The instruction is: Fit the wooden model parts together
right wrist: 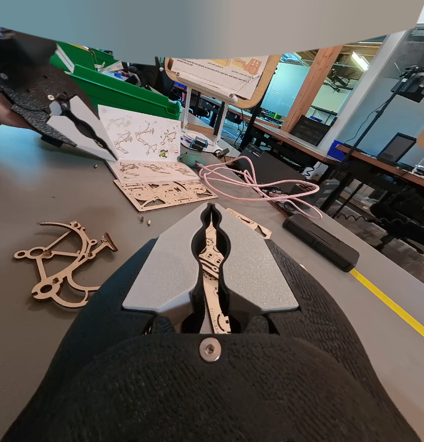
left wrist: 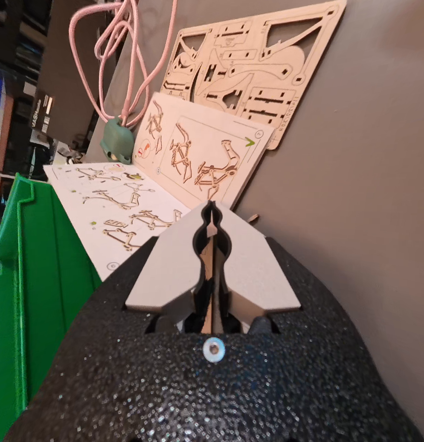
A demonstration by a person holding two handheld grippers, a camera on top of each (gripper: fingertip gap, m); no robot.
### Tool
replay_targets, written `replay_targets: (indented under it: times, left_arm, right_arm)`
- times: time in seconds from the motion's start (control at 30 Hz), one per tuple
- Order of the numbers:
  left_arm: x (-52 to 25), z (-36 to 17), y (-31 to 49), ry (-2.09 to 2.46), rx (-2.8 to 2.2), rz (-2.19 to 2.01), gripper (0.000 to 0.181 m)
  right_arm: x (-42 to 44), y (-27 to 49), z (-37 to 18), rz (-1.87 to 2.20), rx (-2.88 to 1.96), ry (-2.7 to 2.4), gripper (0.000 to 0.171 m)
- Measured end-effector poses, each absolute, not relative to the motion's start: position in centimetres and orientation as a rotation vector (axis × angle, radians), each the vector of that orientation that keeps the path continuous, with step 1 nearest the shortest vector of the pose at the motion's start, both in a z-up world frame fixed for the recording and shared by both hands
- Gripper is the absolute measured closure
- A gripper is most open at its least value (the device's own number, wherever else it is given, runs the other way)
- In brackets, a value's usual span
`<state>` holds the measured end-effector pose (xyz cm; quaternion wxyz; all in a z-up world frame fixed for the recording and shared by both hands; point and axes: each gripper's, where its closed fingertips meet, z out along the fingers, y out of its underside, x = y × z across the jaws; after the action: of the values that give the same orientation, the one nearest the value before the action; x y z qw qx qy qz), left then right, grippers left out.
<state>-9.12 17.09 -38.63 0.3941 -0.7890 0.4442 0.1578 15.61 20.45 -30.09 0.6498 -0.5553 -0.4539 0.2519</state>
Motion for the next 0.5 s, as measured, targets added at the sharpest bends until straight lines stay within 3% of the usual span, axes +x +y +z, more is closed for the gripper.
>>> replay_targets:
  times: [0.5]
  left_arm:
    - [3.8, -31.0, 12.7, 1.09, -1.265, -0.187, 0.181]
  right_arm:
    - [17.3, 22.3, -28.8, 0.506, -1.26, -0.891, 0.168]
